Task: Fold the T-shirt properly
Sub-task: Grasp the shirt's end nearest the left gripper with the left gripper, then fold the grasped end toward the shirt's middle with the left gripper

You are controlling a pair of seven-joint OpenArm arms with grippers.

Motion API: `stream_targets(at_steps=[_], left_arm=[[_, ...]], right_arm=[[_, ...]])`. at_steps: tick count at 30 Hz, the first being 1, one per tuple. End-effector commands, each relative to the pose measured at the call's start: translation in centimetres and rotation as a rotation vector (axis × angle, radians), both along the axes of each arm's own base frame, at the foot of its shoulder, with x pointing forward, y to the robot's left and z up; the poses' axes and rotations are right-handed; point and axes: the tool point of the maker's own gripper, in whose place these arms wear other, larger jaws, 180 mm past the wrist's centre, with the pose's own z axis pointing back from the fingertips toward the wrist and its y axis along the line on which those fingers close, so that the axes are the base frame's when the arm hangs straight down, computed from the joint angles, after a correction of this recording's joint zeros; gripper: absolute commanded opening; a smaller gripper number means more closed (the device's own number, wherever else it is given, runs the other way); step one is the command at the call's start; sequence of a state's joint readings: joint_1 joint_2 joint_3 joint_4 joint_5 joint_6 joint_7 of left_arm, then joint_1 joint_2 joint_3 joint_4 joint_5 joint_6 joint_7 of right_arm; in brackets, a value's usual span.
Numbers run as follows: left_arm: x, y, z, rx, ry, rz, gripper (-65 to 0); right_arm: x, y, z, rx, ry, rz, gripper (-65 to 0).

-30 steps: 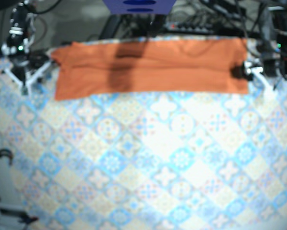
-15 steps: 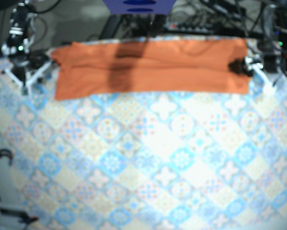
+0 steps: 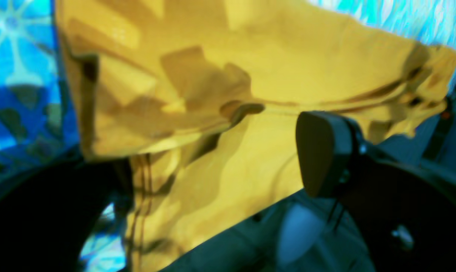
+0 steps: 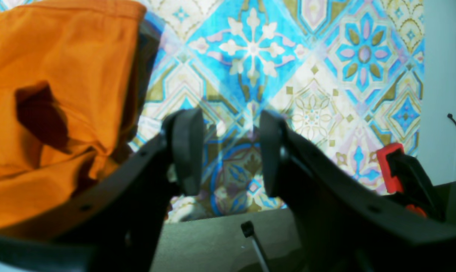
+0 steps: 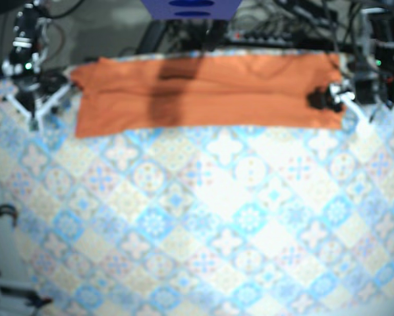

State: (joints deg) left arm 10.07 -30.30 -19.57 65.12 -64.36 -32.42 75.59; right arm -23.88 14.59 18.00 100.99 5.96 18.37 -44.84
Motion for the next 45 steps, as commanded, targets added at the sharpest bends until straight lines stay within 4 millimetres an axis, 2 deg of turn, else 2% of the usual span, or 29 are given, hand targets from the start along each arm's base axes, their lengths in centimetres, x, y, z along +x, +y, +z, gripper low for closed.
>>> stream_targets(at_steps=[1,9,12,15,21,23,30,32,35,45], left_arm=[[0.3,0.8,0.5,0.018,-0.007,-0.004,-9.2],[0.3,1.1,0.6,0.026,-0.009,0.0,-9.6],[0.3,1.1,0.6,0.027,-0.008,-0.001,-15.0],[0.3,1.1,0.6,0.028,-0.011,0.001,-25.6],[0.5,1.1,0.5,0.03,-0.022,0.009,-52.9],[0.5,1.1,0.5,0.03,-0.023,0.01,-64.2],[0.6,1.0,0.5,0.029,-0.024,0.009,-65.0],[0.4,0.3,0.3,0.026,-0.014,-0.022,-65.0],[1.4,-1.6,1.4,0.037,-0.06,-0.109,-65.0],[3.0,-10.0,2.9,0.007,-0.138,-0.433,-65.0]], right_arm=[[0.8,-0.5,1.2,-0.023,-0.039,0.01,-40.9],[0.7,-0.5,1.1,-0.023,-0.038,0.01,-40.9],[0.7,-0.5,1.1,-0.022,-0.038,0.011,-40.9],[0.7,-0.5,1.1,-0.022,-0.038,0.011,-41.0],[0.7,-0.5,1.1,-0.022,-0.038,0.011,-41.2],[0.7,-0.5,1.1,-0.022,-0.038,0.011,-41.3],[0.8,-0.4,1.2,-0.023,-0.042,0.013,-41.3],[1.0,-0.3,1.6,-0.027,-0.052,0.019,-41.3],[1.2,-0.3,2.0,-0.033,-0.062,0.024,-41.3],[1.2,-0.3,2.0,-0.033,-0.062,0.024,-41.4]])
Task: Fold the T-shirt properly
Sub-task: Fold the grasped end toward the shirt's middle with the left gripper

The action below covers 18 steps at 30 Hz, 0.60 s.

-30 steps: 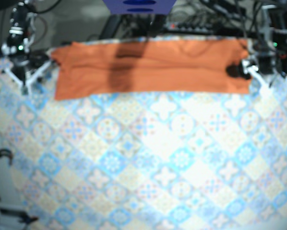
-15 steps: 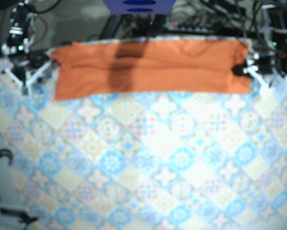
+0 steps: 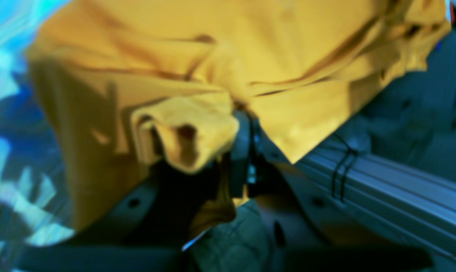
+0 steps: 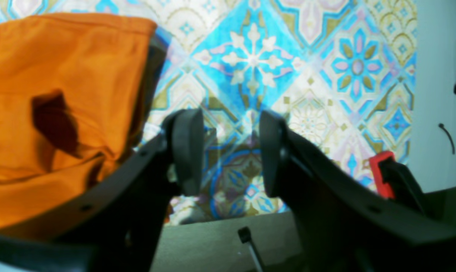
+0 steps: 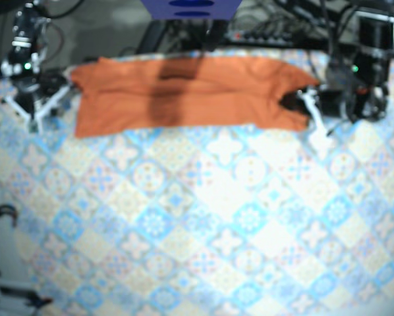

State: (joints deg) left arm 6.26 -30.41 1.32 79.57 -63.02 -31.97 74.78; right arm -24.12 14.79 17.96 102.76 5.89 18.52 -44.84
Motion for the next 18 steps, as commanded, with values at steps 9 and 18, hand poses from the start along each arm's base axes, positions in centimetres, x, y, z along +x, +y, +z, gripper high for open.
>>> stream_targets(at_steps=[9,18], left_arm=[[1.5,-5.7,1.0,-0.034,-0.043,-0.232,-65.0],[1.3,-11.1,1.3,-0.062,-0.054,-0.429,-65.0]], right_arm=[[0.8,-0.5,1.2,-0.022,-0.04,0.006,-41.4],[0.8,-0.5,1.2,-0.022,-0.04,0.006,-41.4]])
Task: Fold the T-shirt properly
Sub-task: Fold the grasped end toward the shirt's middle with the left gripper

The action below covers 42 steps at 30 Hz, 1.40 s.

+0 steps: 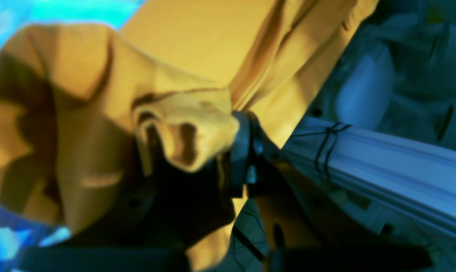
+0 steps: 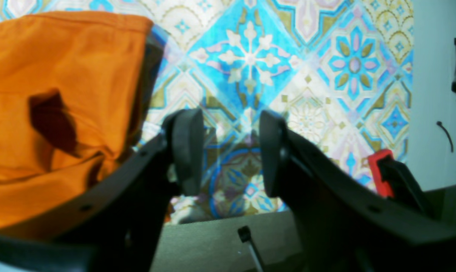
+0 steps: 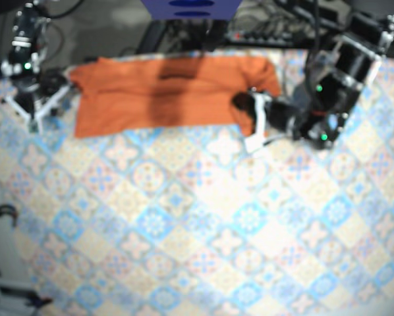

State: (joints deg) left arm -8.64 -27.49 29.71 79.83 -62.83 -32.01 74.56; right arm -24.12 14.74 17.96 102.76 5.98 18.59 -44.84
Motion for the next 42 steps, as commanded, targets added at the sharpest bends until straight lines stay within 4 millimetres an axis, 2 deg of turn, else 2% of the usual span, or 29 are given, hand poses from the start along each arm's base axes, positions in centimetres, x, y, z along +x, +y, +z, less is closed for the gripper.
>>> stream_targets(at_steps=[1,11,19,30,42], left_arm=[[1.0,-0.9,1.1,-0.033,-0.035,-0.02,-65.0],[0.8,-6.2,2.2,-0.078,-0.063,-0.18,-65.0],[-0.5,-8.8,2.2,-0.108,-0.051,-0.242,-65.0],[-0.3,-10.1,1.2,-0.032,-0.125,-0.303,-65.0],[-0.2,-9.9,0.7,-0.001,-0.144,-0.313,-65.0]], right_arm=[[0.8,-0.6,1.2,-0.024,-0.04,0.006,-41.4],[0.8,-0.5,1.2,-0.023,-0.04,0.005,-41.4],[0.9,-0.5,1.2,-0.022,-0.043,0.004,-41.4],[0.9,-0.4,1.2,-0.02,-0.043,0.005,-41.4],[0.8,-0.2,1.1,-0.018,-0.041,0.01,-41.4]])
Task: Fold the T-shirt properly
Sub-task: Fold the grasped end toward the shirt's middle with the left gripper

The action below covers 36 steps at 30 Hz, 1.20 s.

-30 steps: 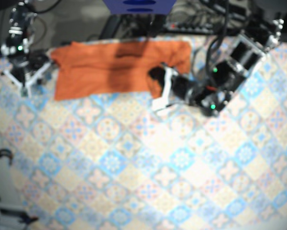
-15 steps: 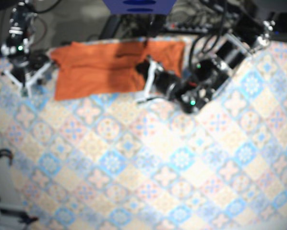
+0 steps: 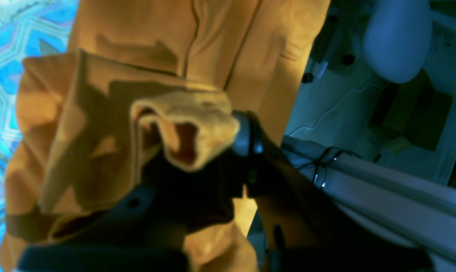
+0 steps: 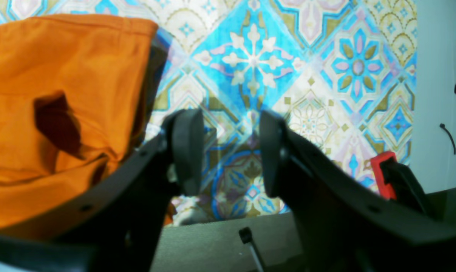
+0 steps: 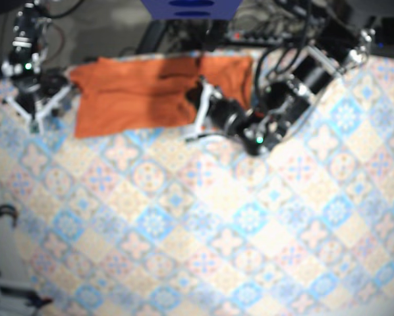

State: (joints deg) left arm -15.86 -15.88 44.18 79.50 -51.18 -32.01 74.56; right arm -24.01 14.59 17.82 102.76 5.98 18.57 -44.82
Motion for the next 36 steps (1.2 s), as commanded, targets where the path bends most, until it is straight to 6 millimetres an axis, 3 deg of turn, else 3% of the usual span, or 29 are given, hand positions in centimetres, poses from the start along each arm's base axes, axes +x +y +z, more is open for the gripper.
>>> stream_targets(at_steps=[1,32,36], left_arm=[[0.8,-0.8,1.0,-0.042,-0.024,0.003,-65.0],[1.6,-1.2,1.2,-0.077,-0.052,0.044,-65.0],[1.6,-0.8,0.4,-0.067,-0.025,0.068,-51.0]], right_arm=[[0.8,-0.3,1.1,-0.02,-0.039,0.01,-41.4],[0.6,0.1,0.8,-0.005,-0.038,0.003,-41.3],[0.6,0.1,0.8,-0.005,-0.038,0.003,-41.2]])
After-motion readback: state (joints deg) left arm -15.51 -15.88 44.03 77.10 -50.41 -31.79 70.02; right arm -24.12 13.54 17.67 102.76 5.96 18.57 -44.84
